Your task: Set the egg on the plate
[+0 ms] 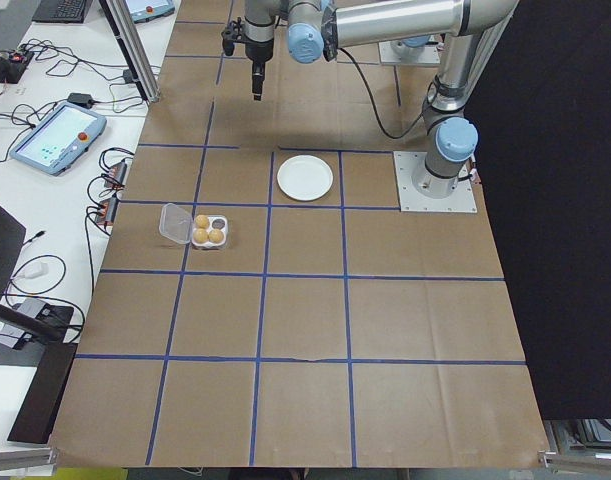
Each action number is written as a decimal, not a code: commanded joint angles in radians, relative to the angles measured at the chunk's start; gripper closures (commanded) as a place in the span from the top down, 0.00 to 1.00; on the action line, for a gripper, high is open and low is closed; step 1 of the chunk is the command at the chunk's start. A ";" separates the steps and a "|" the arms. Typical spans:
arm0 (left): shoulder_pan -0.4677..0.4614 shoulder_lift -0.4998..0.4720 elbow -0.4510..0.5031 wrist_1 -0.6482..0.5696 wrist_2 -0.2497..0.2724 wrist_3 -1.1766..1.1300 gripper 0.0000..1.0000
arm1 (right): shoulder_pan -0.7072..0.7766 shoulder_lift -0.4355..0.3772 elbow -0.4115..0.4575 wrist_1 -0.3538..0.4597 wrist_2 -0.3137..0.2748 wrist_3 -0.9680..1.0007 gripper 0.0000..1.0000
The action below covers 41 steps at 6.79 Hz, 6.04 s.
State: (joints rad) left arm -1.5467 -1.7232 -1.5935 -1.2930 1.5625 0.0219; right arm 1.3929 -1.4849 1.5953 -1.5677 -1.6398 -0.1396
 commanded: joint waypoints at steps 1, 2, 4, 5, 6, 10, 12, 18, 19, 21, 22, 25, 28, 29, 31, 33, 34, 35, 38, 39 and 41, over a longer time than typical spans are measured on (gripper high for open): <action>0.005 -0.003 0.001 0.000 0.001 -0.002 1.00 | 0.000 0.000 0.000 0.000 0.000 0.000 1.00; 0.003 0.008 0.003 0.003 -0.001 -0.010 1.00 | 0.000 0.000 0.000 0.000 0.000 0.000 1.00; 0.038 0.001 -0.002 0.004 -0.001 0.004 1.00 | 0.000 0.000 0.000 0.000 0.000 0.000 1.00; 0.124 0.013 -0.011 -0.002 0.001 0.042 1.00 | 0.000 0.000 0.000 0.000 0.000 0.000 1.00; 0.211 0.010 -0.025 0.004 0.004 0.115 1.00 | 0.000 0.000 0.000 0.000 0.000 0.000 1.00; 0.425 -0.189 -0.025 0.213 0.001 0.274 1.00 | 0.000 0.000 0.000 0.000 0.000 0.000 1.00; 0.441 -0.336 0.026 0.332 0.004 0.276 1.00 | 0.000 0.000 0.000 0.000 -0.002 0.000 1.00; 0.502 -0.460 0.104 0.345 0.022 0.486 0.99 | 0.000 0.000 0.000 0.000 0.000 0.000 1.00; 0.502 -0.461 0.112 0.337 0.022 0.504 0.99 | 0.000 0.000 0.000 0.000 0.000 0.000 1.00; 0.502 -0.485 0.130 0.350 -0.011 0.500 0.97 | 0.000 0.000 0.000 0.000 0.000 0.000 1.00; 0.499 -0.495 0.151 0.345 -0.010 0.498 0.97 | 0.000 0.000 0.000 0.000 0.000 0.000 1.00; 0.502 -0.507 0.155 0.340 -0.010 0.498 0.93 | 0.000 0.000 0.000 0.000 0.000 0.000 1.00; 0.502 -0.513 0.155 0.340 -0.012 0.492 0.81 | 0.000 0.000 0.000 0.000 0.000 0.000 1.00; 0.502 -0.512 0.155 0.342 -0.012 0.489 0.69 | 0.000 0.000 0.000 0.000 0.000 0.000 1.00; 0.500 -0.510 0.155 0.342 -0.012 0.487 0.47 | 0.000 0.000 0.000 0.000 0.000 0.000 1.00; 0.499 -0.512 0.155 0.342 -0.013 0.486 0.26 | 0.000 0.000 0.000 0.000 0.000 0.000 1.00; 0.499 -0.501 0.153 0.340 -0.013 0.484 0.18 | 0.000 0.000 0.000 0.000 0.000 0.000 1.00; 0.497 -0.484 0.142 0.339 -0.015 0.484 0.15 | 0.000 0.000 0.000 0.000 0.000 0.000 1.00; 0.491 -0.334 0.087 0.208 -0.059 0.472 0.12 | 0.000 0.000 0.000 0.000 0.000 0.000 1.00; 0.481 -0.282 0.025 0.184 -0.064 0.419 0.12 | 0.000 0.000 0.000 0.000 0.000 0.000 1.00; 0.439 -0.152 -0.168 0.184 -0.067 0.321 0.11 | 0.000 0.000 0.000 0.000 0.000 0.000 1.00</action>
State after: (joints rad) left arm -1.0833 -1.9577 -1.6486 -1.1036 1.4973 0.4056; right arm 1.3929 -1.4849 1.5953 -1.5677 -1.6398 -0.1396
